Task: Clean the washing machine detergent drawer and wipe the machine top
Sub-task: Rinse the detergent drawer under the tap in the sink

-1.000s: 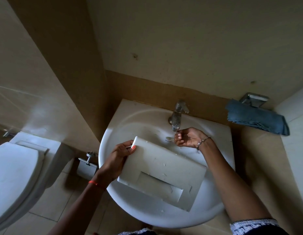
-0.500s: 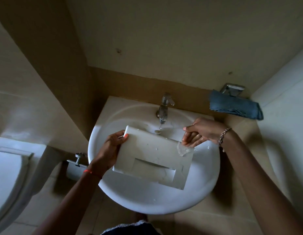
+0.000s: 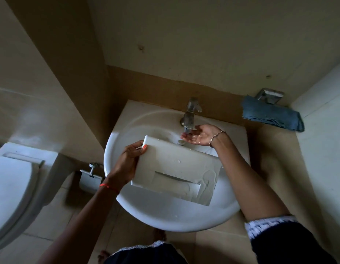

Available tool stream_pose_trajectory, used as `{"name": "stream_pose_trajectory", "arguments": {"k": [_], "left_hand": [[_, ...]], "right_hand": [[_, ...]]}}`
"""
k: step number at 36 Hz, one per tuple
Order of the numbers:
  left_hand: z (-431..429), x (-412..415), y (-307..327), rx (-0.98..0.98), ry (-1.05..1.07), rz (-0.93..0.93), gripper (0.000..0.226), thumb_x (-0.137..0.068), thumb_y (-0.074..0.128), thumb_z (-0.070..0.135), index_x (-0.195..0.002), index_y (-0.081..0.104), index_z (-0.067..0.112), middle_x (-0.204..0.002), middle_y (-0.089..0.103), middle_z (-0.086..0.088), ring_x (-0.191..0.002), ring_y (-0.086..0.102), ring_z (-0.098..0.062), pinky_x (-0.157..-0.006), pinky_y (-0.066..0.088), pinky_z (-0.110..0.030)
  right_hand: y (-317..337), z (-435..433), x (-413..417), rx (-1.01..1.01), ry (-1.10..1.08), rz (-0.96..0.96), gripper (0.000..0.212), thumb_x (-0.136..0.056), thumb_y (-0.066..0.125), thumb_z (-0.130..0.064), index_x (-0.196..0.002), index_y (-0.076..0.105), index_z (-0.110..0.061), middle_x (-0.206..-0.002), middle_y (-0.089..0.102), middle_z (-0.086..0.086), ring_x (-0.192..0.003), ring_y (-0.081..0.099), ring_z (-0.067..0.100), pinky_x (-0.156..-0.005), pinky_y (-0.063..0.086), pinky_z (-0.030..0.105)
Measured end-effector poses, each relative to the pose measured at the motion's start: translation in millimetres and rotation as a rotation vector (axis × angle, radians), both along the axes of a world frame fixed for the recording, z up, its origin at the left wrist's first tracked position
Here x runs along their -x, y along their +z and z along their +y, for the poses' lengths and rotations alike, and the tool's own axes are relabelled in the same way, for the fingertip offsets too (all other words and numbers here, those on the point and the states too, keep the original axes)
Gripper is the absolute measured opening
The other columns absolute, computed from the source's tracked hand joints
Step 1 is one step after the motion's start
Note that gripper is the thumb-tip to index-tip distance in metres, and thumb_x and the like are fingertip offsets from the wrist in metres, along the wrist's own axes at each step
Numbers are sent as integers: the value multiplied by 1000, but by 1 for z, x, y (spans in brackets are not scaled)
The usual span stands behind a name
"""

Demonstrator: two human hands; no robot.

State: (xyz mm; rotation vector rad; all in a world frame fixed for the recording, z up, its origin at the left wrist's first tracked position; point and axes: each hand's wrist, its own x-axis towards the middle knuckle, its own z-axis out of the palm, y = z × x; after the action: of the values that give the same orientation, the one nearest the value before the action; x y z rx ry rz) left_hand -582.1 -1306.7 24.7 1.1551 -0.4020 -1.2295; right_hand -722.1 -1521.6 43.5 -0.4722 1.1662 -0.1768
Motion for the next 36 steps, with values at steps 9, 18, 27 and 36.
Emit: {"name": "stream_pose_trajectory", "arguments": {"k": [9, 18, 27, 36], "left_hand": [[5, -1, -4, -7, 16, 12, 21, -91, 44, 3, -99, 63, 1, -79, 72, -6, -68, 68, -16, -62, 55, -24], [2, -2, -2, 0, 6, 33, 29, -89, 45, 2, -83, 72, 8, -75, 72, -7, -64, 68, -16, -59, 55, -24], [-4, -3, 5, -17, -50, 40, 20, -91, 45, 3, -95, 64, 0, -76, 72, -7, -64, 68, -17, -61, 56, -25], [-3, -2, 4, 2, -37, 83, 19, -90, 45, 1, -94, 63, -1, -74, 72, -8, -63, 68, -17, -61, 56, -25]], "right_hand": [[-15, 8, -27, -90, -64, -40, 16, -75, 29, 1, -67, 41, -7, -53, 48, 11, -60, 35, 16, -57, 30, 26], [6, -1, 12, -28, 126, -68, 25, -73, 26, 8, -63, 35, -13, -47, 38, 3, -49, 31, 10, -38, 33, 20], [76, 49, -20, 249, 591, -102, 40, -100, 33, -12, -79, 60, 8, -72, 69, 20, -70, 71, 28, -67, 57, 37], [86, 79, -44, 596, 661, -10, 31, -99, 39, -17, -85, 60, 1, -83, 64, 15, -76, 63, 23, -69, 53, 27]]}}
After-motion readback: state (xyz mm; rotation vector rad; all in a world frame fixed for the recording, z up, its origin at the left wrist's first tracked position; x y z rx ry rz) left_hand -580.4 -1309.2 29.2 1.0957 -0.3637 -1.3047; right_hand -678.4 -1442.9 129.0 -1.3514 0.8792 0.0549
